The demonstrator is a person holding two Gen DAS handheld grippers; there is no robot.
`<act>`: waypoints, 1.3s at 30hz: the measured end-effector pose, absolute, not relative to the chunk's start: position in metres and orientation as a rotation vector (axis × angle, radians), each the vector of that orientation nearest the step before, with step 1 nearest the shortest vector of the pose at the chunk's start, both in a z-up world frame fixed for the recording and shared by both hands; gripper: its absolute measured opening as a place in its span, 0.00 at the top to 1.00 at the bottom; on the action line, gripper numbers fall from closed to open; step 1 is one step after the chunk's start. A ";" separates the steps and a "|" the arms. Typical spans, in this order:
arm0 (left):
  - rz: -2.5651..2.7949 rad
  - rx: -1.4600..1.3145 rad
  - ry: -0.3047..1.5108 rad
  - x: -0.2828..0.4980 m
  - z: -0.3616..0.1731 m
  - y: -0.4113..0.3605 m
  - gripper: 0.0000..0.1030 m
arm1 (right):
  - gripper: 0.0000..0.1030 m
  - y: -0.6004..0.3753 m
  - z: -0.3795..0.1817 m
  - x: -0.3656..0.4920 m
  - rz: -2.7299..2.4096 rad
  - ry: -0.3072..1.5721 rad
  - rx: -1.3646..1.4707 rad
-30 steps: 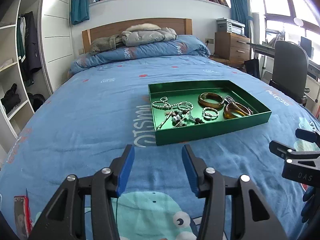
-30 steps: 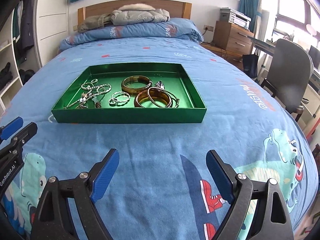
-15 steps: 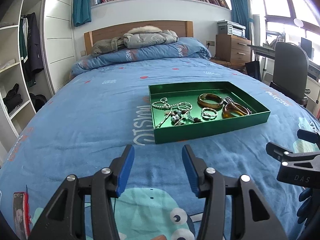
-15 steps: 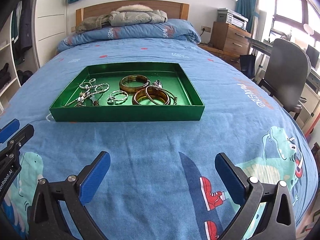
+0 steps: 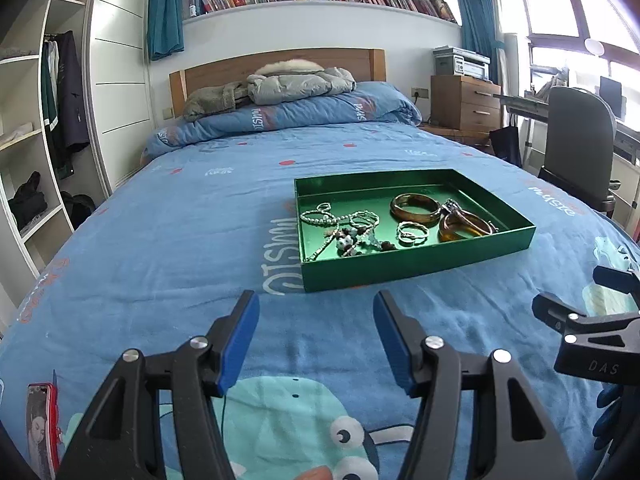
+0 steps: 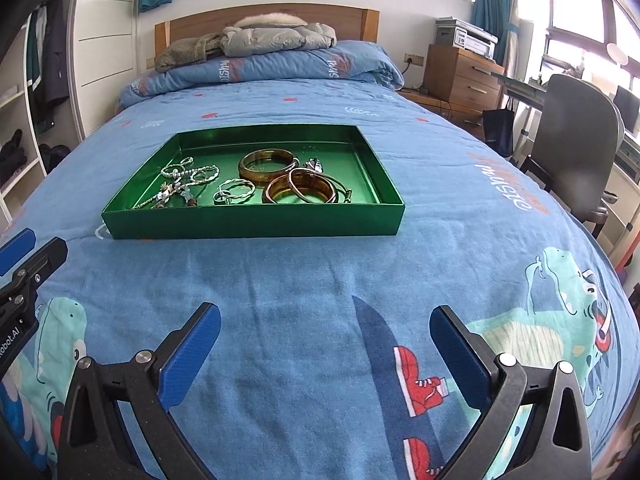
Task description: Organize jewelry
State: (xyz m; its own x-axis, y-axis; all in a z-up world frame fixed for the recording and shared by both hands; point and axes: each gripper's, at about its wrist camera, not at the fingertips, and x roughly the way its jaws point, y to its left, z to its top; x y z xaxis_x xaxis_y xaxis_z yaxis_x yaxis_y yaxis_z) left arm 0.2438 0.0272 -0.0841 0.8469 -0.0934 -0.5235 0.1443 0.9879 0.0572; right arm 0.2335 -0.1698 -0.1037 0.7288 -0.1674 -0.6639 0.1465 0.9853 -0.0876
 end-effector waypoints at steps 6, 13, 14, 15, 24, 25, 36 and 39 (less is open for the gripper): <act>-0.144 0.071 0.579 0.242 -0.083 0.023 0.44 | 0.00 -0.180 -0.097 0.226 -0.167 0.720 -0.017; -0.113 0.045 0.611 0.236 -0.076 0.014 0.44 | 0.00 -0.189 -0.089 0.214 -0.126 0.719 -0.061; -0.112 0.028 0.624 0.234 -0.075 0.014 0.42 | 0.00 -0.191 -0.088 0.211 -0.123 0.719 -0.070; -0.113 0.005 0.644 0.231 -0.075 0.014 0.42 | 0.00 -0.192 -0.087 0.209 -0.120 0.715 -0.077; -0.080 0.001 0.677 0.188 -0.058 0.003 0.41 | 0.00 -0.208 -0.078 0.185 -0.091 0.706 -0.068; -0.076 -0.002 0.676 0.183 -0.054 0.003 0.41 | 0.00 -0.208 -0.077 0.181 -0.085 0.701 -0.061; -0.042 0.018 0.645 0.121 -0.018 -0.007 0.41 | 0.00 -0.209 -0.053 0.137 -0.013 0.657 -0.054; -0.041 0.033 0.631 0.109 -0.012 -0.012 0.41 | 0.00 -0.214 -0.045 0.126 -0.007 0.636 -0.052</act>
